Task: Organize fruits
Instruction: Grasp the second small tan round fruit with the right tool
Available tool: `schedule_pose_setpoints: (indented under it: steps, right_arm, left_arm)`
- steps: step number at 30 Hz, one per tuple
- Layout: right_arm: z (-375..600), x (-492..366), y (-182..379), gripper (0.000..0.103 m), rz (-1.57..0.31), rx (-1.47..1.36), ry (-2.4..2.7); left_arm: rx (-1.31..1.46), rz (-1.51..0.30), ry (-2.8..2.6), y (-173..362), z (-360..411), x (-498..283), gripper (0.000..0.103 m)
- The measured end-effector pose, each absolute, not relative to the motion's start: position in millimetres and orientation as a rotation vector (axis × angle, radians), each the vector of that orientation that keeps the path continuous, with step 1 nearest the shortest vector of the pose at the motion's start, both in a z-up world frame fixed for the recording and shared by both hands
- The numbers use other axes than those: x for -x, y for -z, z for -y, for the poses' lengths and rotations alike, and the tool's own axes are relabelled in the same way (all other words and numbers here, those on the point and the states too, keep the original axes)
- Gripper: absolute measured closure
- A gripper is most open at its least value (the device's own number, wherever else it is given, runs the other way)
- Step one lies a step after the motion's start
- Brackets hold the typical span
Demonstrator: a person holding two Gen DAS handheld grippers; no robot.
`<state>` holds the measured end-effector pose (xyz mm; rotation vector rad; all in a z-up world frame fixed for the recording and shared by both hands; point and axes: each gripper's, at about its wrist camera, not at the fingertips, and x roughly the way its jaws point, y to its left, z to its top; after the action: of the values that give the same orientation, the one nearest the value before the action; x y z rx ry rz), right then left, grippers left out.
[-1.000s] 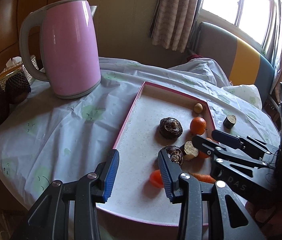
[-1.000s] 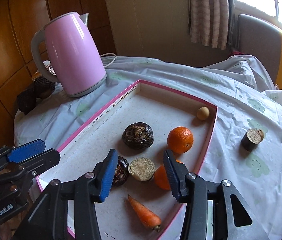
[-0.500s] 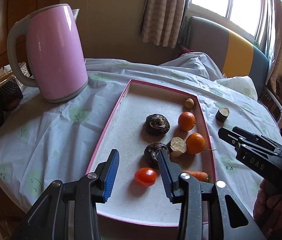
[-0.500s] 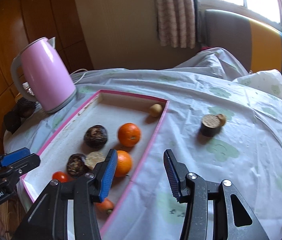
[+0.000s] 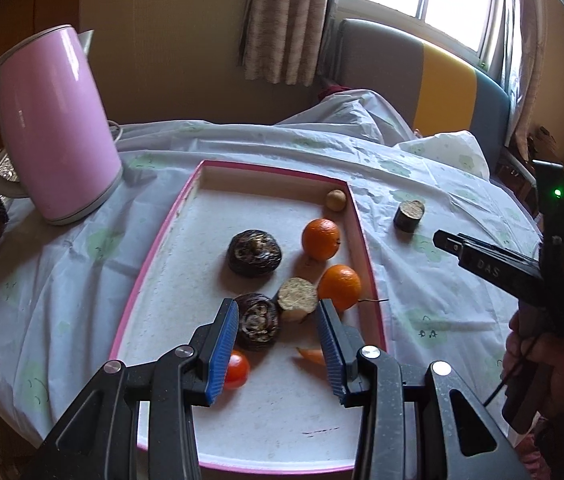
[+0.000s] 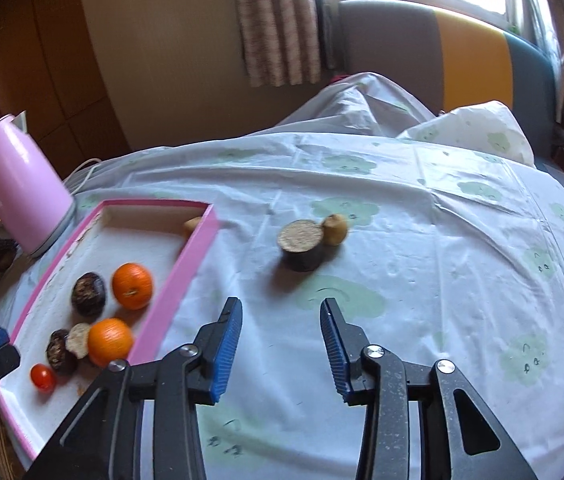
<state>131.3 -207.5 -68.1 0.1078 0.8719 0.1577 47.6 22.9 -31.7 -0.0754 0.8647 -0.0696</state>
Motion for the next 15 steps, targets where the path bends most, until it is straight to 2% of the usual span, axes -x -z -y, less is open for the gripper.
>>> schedule_pose_setpoints:
  steps: [10,15]
  right_arm:
    - [231,-178,80,0.076,-0.889,-0.108,-0.094]
    - [240,-206,83,0.076,-0.894,-0.207,-0.108]
  left_arm:
    - [0.054,-0.879,0.123,34,-1,-67,0.062]
    - [0.050,-0.893,0.137,36,10,-77,0.062]
